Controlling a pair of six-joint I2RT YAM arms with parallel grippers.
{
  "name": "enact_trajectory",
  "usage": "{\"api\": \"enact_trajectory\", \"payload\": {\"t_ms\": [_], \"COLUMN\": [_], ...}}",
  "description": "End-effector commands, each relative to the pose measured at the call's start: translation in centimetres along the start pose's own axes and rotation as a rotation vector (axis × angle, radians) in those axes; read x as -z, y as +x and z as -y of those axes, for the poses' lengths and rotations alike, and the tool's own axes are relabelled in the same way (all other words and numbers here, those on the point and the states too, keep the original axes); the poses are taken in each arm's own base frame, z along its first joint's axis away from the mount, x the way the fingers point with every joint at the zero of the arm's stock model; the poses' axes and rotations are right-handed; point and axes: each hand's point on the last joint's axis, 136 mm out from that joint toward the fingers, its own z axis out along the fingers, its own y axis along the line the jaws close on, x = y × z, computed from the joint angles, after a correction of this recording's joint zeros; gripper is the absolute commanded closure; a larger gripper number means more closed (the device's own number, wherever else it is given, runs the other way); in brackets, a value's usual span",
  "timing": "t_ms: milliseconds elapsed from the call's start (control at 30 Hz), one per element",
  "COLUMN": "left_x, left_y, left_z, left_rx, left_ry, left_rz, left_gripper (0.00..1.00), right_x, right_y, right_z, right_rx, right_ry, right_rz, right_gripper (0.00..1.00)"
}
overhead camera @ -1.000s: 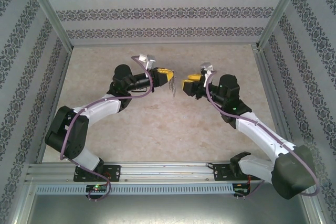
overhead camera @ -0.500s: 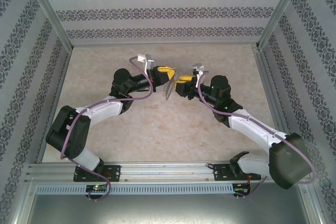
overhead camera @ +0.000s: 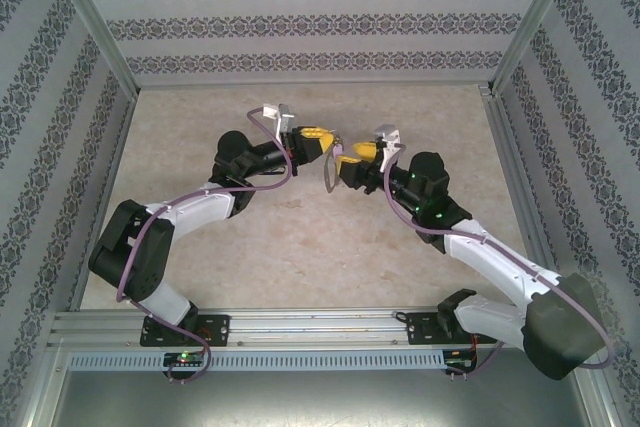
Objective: Put the keys on the keyring
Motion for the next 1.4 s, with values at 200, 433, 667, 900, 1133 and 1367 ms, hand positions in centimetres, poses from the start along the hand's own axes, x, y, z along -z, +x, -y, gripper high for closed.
{"api": "enact_trajectory", "payload": {"t_ms": [200,433,667,900,1133,1367], "left_x": [-1.0,-1.2,-1.3,-1.4,-1.4,-1.4], "left_y": [-2.0,-2.0,-1.9,-2.0,-2.1,-2.2], "left_z": [2.5,2.8,3.0,3.1,3.1,3.0], "left_rx": [-0.059,-0.063,-0.064,-0.070,-0.077,-0.084], "left_ry": [0.088,0.095,0.094,0.096,0.090,0.083], "left_rz": [0.037,0.031,0.025,0.024,0.023,0.025], "left_gripper": [1.00,1.00,1.00,1.00,1.00,1.00], "right_x": [-0.1,-1.2,-1.6,-1.4,-0.4,0.4], "right_y": [-0.2,-0.4,-1.6,-1.9,-1.1,0.3], "right_z": [0.2,-0.1,0.1,0.8,0.6,-0.1], "right_rx": [0.073,0.100,0.130,0.160,0.180,0.179], "right_ry": [0.040,0.042,0.069,0.123,0.119,0.075], "right_rz": [0.010,0.003,0.031,0.041,0.027,-0.008], "right_gripper": [0.33,0.30,0.30,0.31,0.40,0.51]}}
